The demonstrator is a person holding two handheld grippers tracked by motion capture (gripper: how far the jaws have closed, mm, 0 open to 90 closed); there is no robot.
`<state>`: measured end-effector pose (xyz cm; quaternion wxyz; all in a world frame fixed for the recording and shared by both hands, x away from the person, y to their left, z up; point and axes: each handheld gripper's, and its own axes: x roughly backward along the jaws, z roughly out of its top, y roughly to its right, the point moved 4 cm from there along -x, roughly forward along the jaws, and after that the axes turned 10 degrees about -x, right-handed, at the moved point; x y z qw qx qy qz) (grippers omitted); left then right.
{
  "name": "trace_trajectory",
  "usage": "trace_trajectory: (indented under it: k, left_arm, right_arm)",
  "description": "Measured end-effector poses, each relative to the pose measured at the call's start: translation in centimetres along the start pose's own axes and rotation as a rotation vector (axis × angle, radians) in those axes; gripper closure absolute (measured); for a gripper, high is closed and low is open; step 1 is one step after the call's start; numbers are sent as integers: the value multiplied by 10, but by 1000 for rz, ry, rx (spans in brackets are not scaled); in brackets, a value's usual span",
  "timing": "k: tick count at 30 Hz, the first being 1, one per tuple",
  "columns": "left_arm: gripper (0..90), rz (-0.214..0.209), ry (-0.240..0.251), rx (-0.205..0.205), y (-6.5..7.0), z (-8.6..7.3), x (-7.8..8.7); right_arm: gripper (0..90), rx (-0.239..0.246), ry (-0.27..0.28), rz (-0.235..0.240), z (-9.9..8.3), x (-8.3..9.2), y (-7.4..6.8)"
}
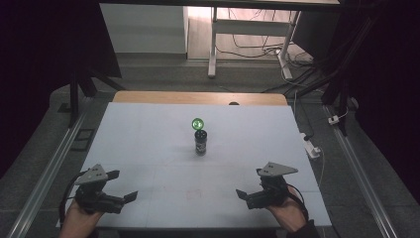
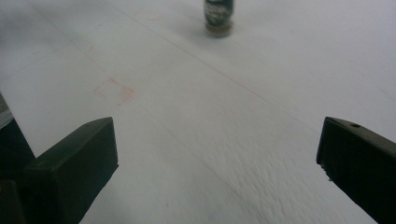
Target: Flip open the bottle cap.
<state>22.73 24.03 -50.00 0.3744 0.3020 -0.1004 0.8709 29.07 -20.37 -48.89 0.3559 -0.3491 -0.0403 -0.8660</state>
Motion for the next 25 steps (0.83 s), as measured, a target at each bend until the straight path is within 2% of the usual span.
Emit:
trace_trajectory:
  k: [4, 8, 11, 15, 18, 20, 25]
  left_arm:
    - [0, 22, -1, 21, -1, -11, 10]
    - [0, 46, -10, 40, -2, -21, 18]
    - [0, 63, -16, 61, -4, -29, 24]
    - [0, 94, -37, 79, -7, -37, 30]
    - [0, 111, -70, 77, -8, -42, 30]
    - [0, 105, -92, 81, -8, -45, 29]
    - [0, 98, -84, 84, -8, -44, 29]
  right_arm:
    - [0, -28, 4, -42, -12, 14, 9]
    - [0, -69, 6, -63, -25, 28, 17]
    - [0, -111, 19, -83, -32, 39, 23]
    - [0, -174, 21, -87, -42, 50, 30]
    - [0, -190, 13, -89, -46, 53, 32]
    - [0, -189, 12, -92, -48, 55, 32]
    - [0, -180, -2, -94, -48, 55, 32]
